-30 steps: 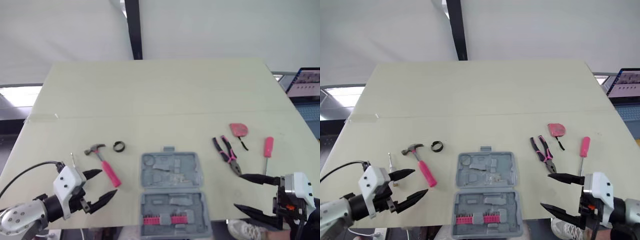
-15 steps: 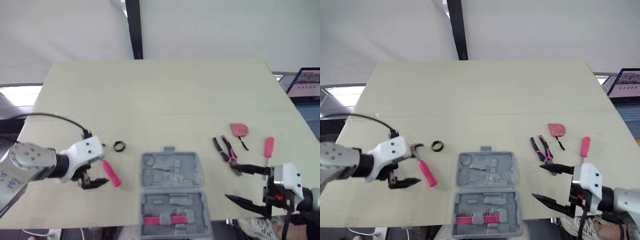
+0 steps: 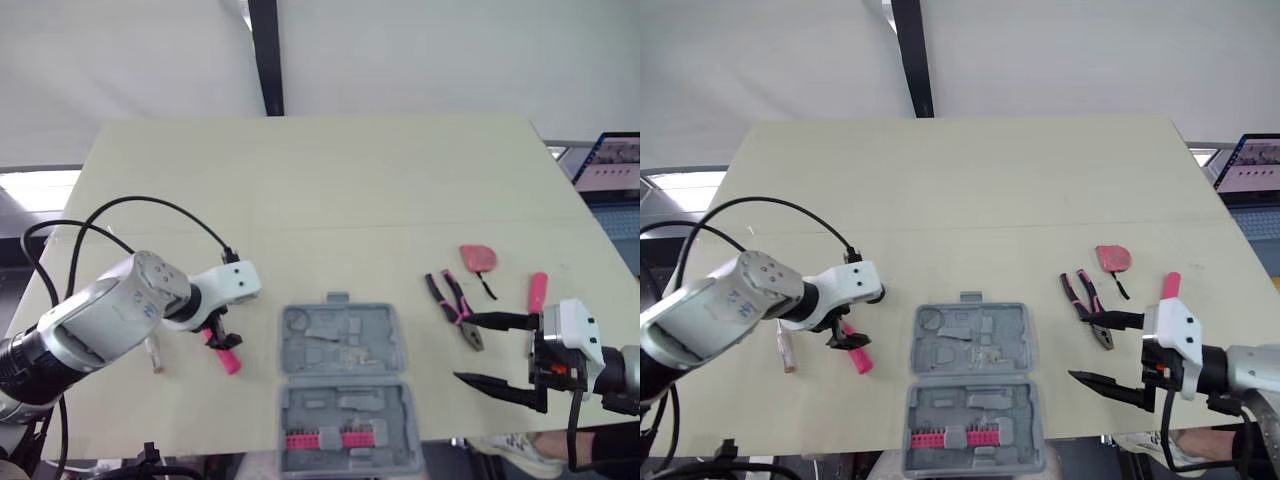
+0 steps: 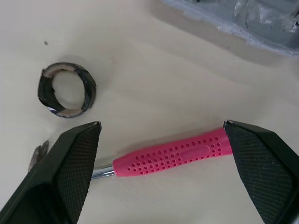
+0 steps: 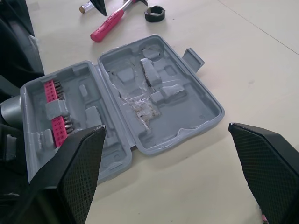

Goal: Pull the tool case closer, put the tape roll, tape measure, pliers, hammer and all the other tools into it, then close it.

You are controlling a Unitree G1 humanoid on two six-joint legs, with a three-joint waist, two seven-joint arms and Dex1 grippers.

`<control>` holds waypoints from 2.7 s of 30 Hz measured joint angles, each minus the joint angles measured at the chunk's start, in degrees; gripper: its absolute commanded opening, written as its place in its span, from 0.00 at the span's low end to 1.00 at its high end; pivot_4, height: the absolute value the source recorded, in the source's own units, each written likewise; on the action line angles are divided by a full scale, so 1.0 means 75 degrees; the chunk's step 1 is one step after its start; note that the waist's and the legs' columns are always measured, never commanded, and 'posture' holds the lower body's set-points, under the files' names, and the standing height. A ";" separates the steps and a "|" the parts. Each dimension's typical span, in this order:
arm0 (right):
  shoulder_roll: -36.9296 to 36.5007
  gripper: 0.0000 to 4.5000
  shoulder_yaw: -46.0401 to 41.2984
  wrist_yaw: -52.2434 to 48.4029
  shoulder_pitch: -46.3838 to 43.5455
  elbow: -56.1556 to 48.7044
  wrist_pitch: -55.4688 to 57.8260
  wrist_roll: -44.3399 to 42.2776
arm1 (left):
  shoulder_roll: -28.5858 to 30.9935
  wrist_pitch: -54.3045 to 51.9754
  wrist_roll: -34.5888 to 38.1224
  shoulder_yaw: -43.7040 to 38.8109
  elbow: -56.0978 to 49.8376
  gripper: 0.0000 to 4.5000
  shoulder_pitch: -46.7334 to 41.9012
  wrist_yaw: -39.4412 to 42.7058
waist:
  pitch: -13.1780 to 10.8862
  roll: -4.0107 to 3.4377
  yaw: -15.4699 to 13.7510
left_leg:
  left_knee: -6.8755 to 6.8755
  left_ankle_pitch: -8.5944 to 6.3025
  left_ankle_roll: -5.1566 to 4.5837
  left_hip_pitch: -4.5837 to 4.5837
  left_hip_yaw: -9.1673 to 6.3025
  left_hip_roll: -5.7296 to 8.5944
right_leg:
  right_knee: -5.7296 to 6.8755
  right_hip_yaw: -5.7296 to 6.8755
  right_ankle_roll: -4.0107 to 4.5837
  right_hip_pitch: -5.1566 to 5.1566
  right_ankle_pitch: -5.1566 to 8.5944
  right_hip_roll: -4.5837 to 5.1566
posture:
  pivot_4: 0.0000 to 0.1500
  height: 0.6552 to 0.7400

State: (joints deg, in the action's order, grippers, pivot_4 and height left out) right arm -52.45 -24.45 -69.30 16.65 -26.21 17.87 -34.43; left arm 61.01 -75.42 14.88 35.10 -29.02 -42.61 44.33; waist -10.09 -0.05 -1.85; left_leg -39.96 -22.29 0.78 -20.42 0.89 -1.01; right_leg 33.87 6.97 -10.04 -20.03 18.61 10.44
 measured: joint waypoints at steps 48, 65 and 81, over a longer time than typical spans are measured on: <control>-0.0105 1.00 -0.1034 -0.0078 0.0931 -0.0523 0.0603 -0.0151 | -0.1876 0.1302 -0.1646 0.0849 0.3074 0.42 -0.0501 0.0184 | -0.0007 0.0012 -0.0156 | -0.0015 0.0001 -0.0002 0.0004 0.0003 0.0001 | 0.0018 -0.0002 -0.0003 -0.0001 -0.0002 0.0001 | 1.00 1.00; 0.0139 1.00 -0.1033 -0.0079 0.1144 -0.0511 0.0336 -0.0098 | -0.1727 0.1373 -0.1981 0.0577 0.3058 0.01 -0.0293 0.0300 | -0.0007 0.0012 -0.0145 | -0.0014 0.0001 -0.0002 0.0004 0.0003 0.0000 | 0.0019 -0.0002 -0.0003 -0.0002 -0.0002 0.0001 | 1.00 1.00; 0.1040 1.00 -0.0946 -0.0141 0.1741 -0.0640 -0.0427 -0.0033 | -0.1053 0.2337 0.1315 -0.3939 0.0626 0.01 0.2882 0.2186 | -0.0006 0.0010 -0.0147 | -0.0015 0.0001 -0.0002 0.0007 0.0005 -0.0004 | 0.0025 -0.0009 -0.0002 -0.0005 -0.0001 0.0002 | 1.00 1.00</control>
State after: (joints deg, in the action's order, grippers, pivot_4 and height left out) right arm -44.65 -31.55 -70.35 29.71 -31.01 14.67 -34.67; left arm 53.11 -57.89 24.75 5.57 -24.33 -21.00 60.73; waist -10.13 0.03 -2.95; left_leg -40.08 -22.28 0.77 -20.37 0.92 -1.04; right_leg 34.06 6.90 -10.06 -20.06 18.60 10.46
